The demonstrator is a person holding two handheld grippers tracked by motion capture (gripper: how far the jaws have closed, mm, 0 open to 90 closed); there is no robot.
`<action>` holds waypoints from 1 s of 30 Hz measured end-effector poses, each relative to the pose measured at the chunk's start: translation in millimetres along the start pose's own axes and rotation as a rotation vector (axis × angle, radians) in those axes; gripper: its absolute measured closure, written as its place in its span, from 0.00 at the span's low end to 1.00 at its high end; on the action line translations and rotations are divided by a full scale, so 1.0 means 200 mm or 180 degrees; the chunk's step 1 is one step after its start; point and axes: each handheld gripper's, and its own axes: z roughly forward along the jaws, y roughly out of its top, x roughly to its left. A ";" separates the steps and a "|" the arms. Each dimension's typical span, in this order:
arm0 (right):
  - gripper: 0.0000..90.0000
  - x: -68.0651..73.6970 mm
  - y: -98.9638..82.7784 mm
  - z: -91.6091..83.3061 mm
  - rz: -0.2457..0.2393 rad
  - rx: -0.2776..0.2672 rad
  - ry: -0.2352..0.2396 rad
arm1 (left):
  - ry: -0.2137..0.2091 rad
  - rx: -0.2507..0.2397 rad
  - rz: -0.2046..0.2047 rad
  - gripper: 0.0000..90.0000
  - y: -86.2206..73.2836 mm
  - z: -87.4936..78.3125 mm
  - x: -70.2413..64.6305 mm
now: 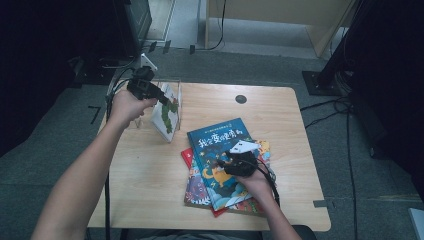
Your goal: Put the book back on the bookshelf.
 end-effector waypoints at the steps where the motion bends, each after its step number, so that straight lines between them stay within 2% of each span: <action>1: 0.57 -0.01 0.00 -0.01 0.0025 -0.0012 -0.0008 | -0.0021 -0.0009 0.0014 0.58 -0.02 -0.01 -0.01; 4: 0.58 -0.02 0.00 -0.03 0.0081 -0.0084 -0.0021 | -0.0067 -0.0056 0.0085 0.57 -0.07 -0.02 -0.02; 5: 0.59 -0.03 -0.01 -0.05 0.0080 -0.0126 -0.0032 | -0.0120 -0.0097 0.0100 0.57 -0.11 -0.03 -0.02; 7: 0.59 -0.04 -0.01 -0.07 0.0100 -0.0127 -0.0036 | -0.0153 -0.0109 0.0113 0.56 -0.13 -0.03 -0.02; 8: 0.59 -0.04 -0.02 -0.08 0.0102 -0.0127 -0.0039 | -0.0195 -0.0141 0.0134 0.56 -0.16 -0.03 -0.03; 15: 0.62 -0.05 -0.05 -0.15 0.0144 -0.0172 -0.0058 | -0.0283 -0.0168 0.0231 0.57 -0.27 0.01 -0.04; 17: 0.63 -0.06 -0.07 -0.17 0.0146 -0.0169 -0.0065 | -0.0298 -0.0206 0.0279 0.59 -0.32 0.03 -0.04; 25: 0.70 -0.08 -0.13 -0.25 0.0194 -0.0195 -0.0132 | -0.0381 -0.0269 0.0422 0.69 -0.44 0.09 -0.06; 26: 0.71 -0.08 -0.15 -0.27 0.0203 -0.0181 -0.0159 | -0.0405 -0.0315 0.0479 0.74 -0.48 0.11 -0.06; 30: 0.74 -0.08 -0.19 -0.32 0.0219 -0.0189 -0.0214 | -0.0452 -0.0365 0.0616 0.81 -0.55 0.15 -0.08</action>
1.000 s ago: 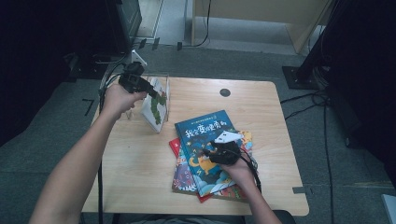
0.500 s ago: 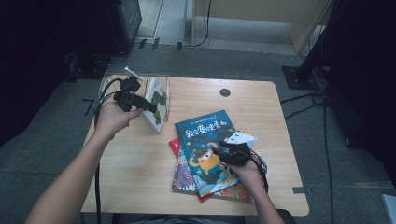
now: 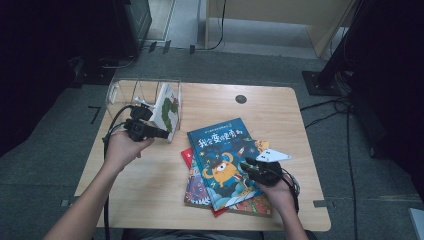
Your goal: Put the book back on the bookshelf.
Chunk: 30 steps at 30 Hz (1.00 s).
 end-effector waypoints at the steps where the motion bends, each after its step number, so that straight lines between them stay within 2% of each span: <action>1: 0.76 0.00 -0.01 -0.01 0.0016 0.0007 -0.0010 | -0.0013 -0.0006 0.0041 0.83 -0.02 0.01 -0.01; 4: 0.80 -0.01 -0.03 -0.03 0.0055 0.0037 -0.0042 | -0.0036 -0.0049 0.0239 0.91 -0.06 0.03 -0.04; 7: 0.82 -0.01 -0.04 -0.05 0.0088 0.0046 -0.0060 | -0.0050 -0.0065 0.0297 0.96 -0.08 0.05 -0.06; 9: 0.86 -0.01 -0.06 -0.07 0.0122 0.0073 -0.0090 | -0.0050 -0.0058 0.0376 0.97 -0.10 0.10 -0.08; 13: 0.91 -0.01 -0.08 -0.09 0.0139 0.0081 -0.0139 | -0.0125 -0.0036 0.0392 0.98 -0.12 0.15 -0.10; 14: 0.92 -0.01 -0.09 -0.10 0.0187 0.0078 -0.0146 | -0.0110 -0.0012 0.0442 0.98 -0.13 0.18 -0.11; 16: 0.92 -0.01 -0.10 -0.11 0.0201 0.0082 -0.0159 | -0.0100 -0.0023 0.0468 0.98 -0.13 0.20 -0.12; 18: 0.93 -0.02 -0.13 -0.13 0.0219 0.0123 -0.0226 | -0.0128 -0.0018 0.0532 0.98 -0.14 0.24 -0.15; 21: 0.94 -0.02 -0.16 -0.16 0.0261 0.0149 -0.0279 | -0.0186 -0.0034 0.0537 0.98 -0.15 0.26 -0.16; 24: 0.94 -0.02 -0.19 -0.18 0.0293 0.0160 -0.0345 | -0.0216 0.0001 0.0605 0.98 -0.15 0.31 -0.19; 27: 0.95 -0.02 -0.20 -0.20 0.0315 0.0173 -0.0381 | -0.0234 -0.0007 0.0615 0.98 -0.16 0.32 -0.19; 30: 0.97 -0.03 -0.23 -0.23 0.0370 0.0140 -0.0431 | -0.0290 0.0005 0.0554 0.98 -0.16 0.34 -0.17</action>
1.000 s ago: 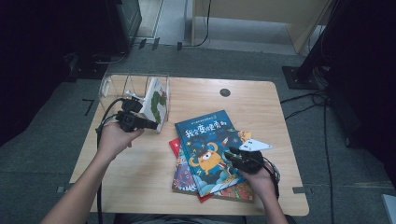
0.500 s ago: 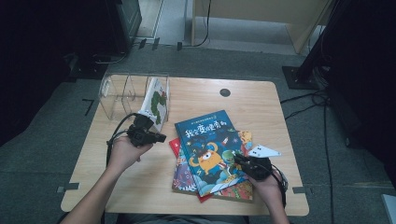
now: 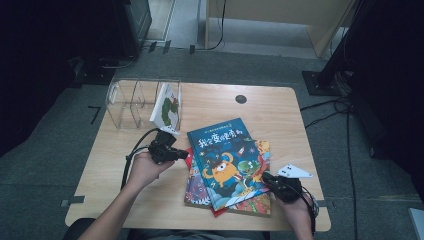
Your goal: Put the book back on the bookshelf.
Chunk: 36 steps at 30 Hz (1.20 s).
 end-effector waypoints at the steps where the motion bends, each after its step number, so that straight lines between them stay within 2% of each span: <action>1: 0.98 0.00 -0.01 -0.01 -0.0002 -0.0005 -0.0009 | -0.0031 0.0026 -0.0029 0.98 -0.01 0.02 0.01; 5: 1.00 -0.01 -0.03 -0.04 0.0060 0.0008 -0.0029 | -0.0049 0.0079 -0.0022 0.97 -0.01 0.05 0.01; 15: 1.00 0.00 -0.09 -0.10 0.0128 0.0007 -0.0086 | -0.0034 0.0003 -0.0024 0.96 0.00 0.05 0.03; 21: 1.00 0.00 -0.11 -0.13 0.0135 0.0012 -0.0101 | -0.0048 -0.0016 -0.0068 0.95 0.01 0.05 0.05; 25: 1.00 0.00 -0.12 -0.15 0.0194 0.0031 -0.0081 | -0.0046 -0.0054 -0.0099 0.95 0.01 0.03 0.07; 28: 1.00 0.01 -0.14 -0.15 0.0112 0.0167 -0.0143 | -0.0034 -0.0079 -0.0115 0.95 0.01 0.03 0.07; 31: 1.00 0.00 -0.14 -0.14 0.0163 0.0130 -0.0123 | -0.0029 -0.0104 -0.0147 0.95 0.01 0.02 0.09; 36: 1.00 -0.01 -0.14 -0.13 0.0152 0.0136 -0.0200 | -0.0011 -0.0133 -0.0188 0.95 0.00 0.01 0.10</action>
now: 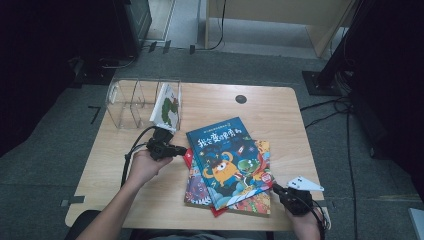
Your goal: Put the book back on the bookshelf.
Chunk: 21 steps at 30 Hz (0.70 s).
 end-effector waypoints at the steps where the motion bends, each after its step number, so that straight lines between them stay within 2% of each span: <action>1: 1.00 -0.01 0.00 0.00 0.0014 0.0004 -0.0012 | 0.0017 -0.0002 -0.0011 0.95 0.00 0.00 0.00; 8: 1.00 -0.05 0.02 0.03 0.0099 -0.0008 -0.0031 | 0.0022 -0.0003 -0.0059 0.95 -0.02 0.01 0.00; 12: 1.00 -0.07 0.04 0.05 0.0110 -0.0023 -0.0064 | -0.0001 -0.0015 -0.0014 0.95 -0.04 0.02 -0.03; 15: 1.00 -0.09 0.06 0.07 0.0126 -0.0037 -0.0054 | -0.0079 -0.0020 -0.0007 0.95 -0.05 0.05 -0.06; 21: 1.00 -0.12 0.09 0.11 0.0159 -0.0052 -0.0061 | -0.0122 0.0077 0.0074 0.95 -0.09 0.13 -0.13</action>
